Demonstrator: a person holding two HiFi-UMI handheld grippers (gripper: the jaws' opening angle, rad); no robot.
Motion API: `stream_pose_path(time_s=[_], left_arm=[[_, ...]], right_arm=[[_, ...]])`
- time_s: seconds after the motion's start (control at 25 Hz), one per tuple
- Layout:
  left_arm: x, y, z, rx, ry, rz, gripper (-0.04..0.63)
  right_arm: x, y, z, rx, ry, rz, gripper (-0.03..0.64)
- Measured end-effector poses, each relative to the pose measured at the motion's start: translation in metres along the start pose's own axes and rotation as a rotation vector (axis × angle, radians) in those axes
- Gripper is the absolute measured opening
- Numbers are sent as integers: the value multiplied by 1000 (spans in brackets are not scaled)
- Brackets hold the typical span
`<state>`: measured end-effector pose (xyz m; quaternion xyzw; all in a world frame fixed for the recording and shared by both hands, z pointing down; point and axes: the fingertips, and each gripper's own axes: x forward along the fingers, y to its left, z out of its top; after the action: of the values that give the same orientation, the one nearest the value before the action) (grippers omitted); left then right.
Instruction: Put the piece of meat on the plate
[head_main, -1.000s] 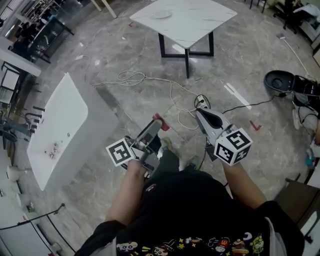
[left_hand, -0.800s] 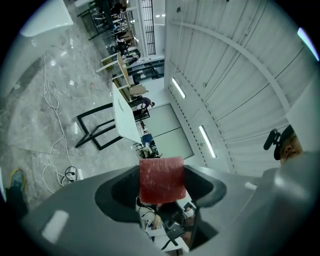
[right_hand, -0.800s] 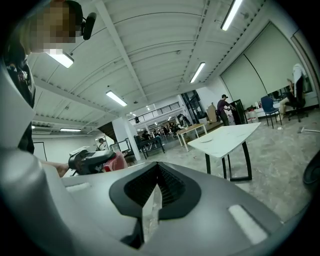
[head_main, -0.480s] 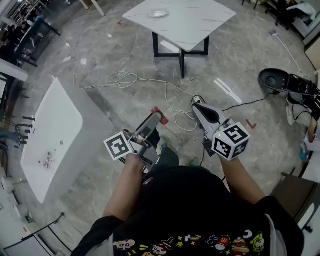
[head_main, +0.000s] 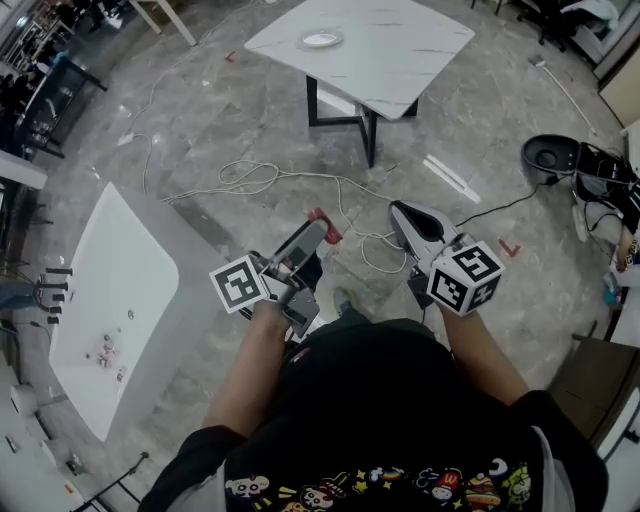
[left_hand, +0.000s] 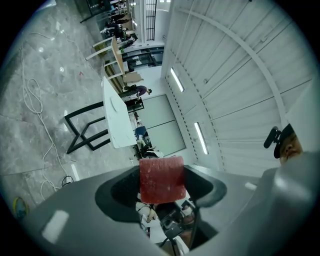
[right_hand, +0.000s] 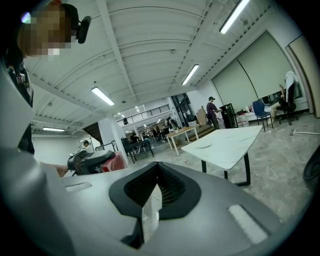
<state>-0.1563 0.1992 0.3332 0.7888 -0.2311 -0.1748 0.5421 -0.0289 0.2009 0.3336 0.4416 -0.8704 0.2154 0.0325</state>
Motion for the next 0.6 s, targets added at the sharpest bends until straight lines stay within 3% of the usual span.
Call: stream_pose_path(time_s=[0.48,0.6], left_arm=[[-3,40,-5,-23,-7,-2,387],[11,54,19,-33,-10,3,387]], right_arm=[[2,-28,-39,37,2,-49,23],[30,-46,-32,46,13,-50,23]])
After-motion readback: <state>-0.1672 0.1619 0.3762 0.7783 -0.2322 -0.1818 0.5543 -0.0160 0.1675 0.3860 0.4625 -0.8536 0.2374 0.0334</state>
